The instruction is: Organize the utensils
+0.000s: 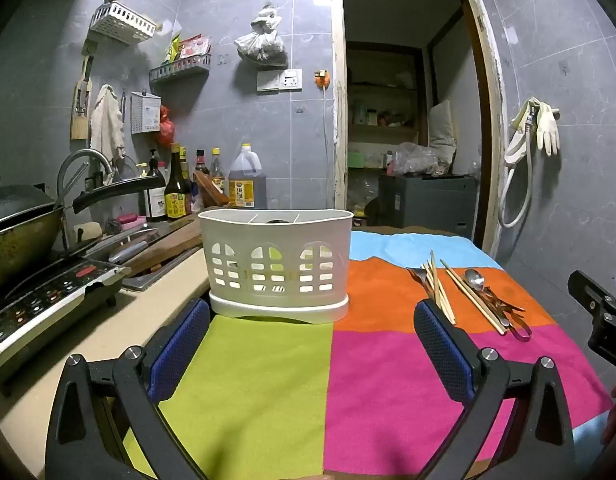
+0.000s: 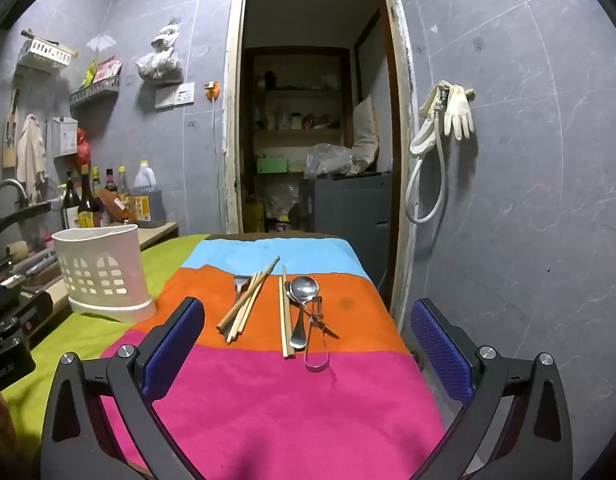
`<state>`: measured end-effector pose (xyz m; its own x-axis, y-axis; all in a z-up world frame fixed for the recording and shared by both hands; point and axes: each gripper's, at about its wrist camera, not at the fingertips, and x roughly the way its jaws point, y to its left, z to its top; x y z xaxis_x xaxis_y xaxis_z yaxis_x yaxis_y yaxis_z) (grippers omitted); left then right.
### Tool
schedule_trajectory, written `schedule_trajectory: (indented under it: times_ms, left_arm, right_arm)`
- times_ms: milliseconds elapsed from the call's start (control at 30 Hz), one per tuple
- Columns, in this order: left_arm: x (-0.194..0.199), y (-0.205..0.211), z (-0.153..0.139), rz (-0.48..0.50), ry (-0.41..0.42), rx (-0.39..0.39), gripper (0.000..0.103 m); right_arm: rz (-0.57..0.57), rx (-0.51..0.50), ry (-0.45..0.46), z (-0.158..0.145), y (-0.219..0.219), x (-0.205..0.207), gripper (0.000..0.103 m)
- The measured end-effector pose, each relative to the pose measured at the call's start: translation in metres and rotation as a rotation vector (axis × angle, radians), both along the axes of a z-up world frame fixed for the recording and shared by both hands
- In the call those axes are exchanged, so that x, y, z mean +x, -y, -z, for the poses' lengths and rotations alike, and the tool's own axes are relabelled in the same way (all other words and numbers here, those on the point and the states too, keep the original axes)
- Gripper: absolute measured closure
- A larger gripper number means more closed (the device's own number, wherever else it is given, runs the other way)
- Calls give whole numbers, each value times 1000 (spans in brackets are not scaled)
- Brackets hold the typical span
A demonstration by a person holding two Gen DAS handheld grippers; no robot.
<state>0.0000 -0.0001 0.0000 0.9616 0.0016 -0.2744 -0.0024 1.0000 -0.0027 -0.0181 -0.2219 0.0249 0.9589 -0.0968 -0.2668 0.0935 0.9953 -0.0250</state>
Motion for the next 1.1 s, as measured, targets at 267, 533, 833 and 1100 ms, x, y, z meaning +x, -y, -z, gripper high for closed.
schedule_trajectory:
  times_ms: [267, 533, 833, 1100]
  left_arm:
    - [0, 0, 0, 2, 1, -3, 3]
    - [0, 0, 0, 0, 0, -7, 3]
    - [0, 0, 0, 0, 0, -6, 3]
    - [0, 0, 0, 0, 0, -8, 3]
  right_arm:
    - [-2, 5, 0, 1, 0, 1, 0]
    - [-1, 2, -8, 1, -1, 2, 0]
    - [-2, 4, -10, 3, -2, 2, 0]
    - [-4, 6, -14, 3, -3, 3, 0]
